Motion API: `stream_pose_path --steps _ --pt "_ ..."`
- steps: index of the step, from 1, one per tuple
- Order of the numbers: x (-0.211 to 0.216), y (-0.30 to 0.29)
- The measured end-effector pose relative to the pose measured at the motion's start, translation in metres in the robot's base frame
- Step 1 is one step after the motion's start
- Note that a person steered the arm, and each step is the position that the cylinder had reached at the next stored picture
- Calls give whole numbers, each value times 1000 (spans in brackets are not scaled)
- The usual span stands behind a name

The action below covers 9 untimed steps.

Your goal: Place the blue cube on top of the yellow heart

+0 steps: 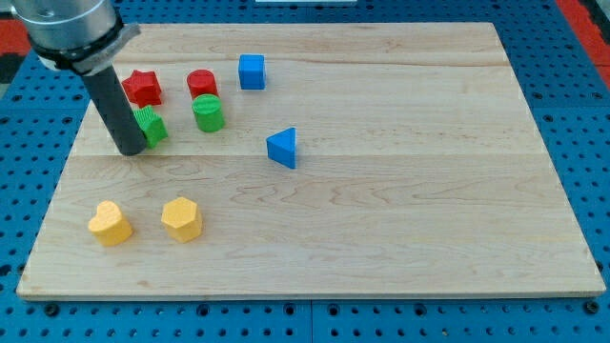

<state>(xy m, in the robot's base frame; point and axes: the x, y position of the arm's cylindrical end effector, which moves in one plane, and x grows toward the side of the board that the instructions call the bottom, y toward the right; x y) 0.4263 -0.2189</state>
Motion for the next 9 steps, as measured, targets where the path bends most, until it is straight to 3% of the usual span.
stream_pose_path --steps 2,3,4,5,6,9 --pt "-18 4" --pt "1 15" --pt "3 75" --pt "-34 128" --pt "-42 196" --pt "46 204"
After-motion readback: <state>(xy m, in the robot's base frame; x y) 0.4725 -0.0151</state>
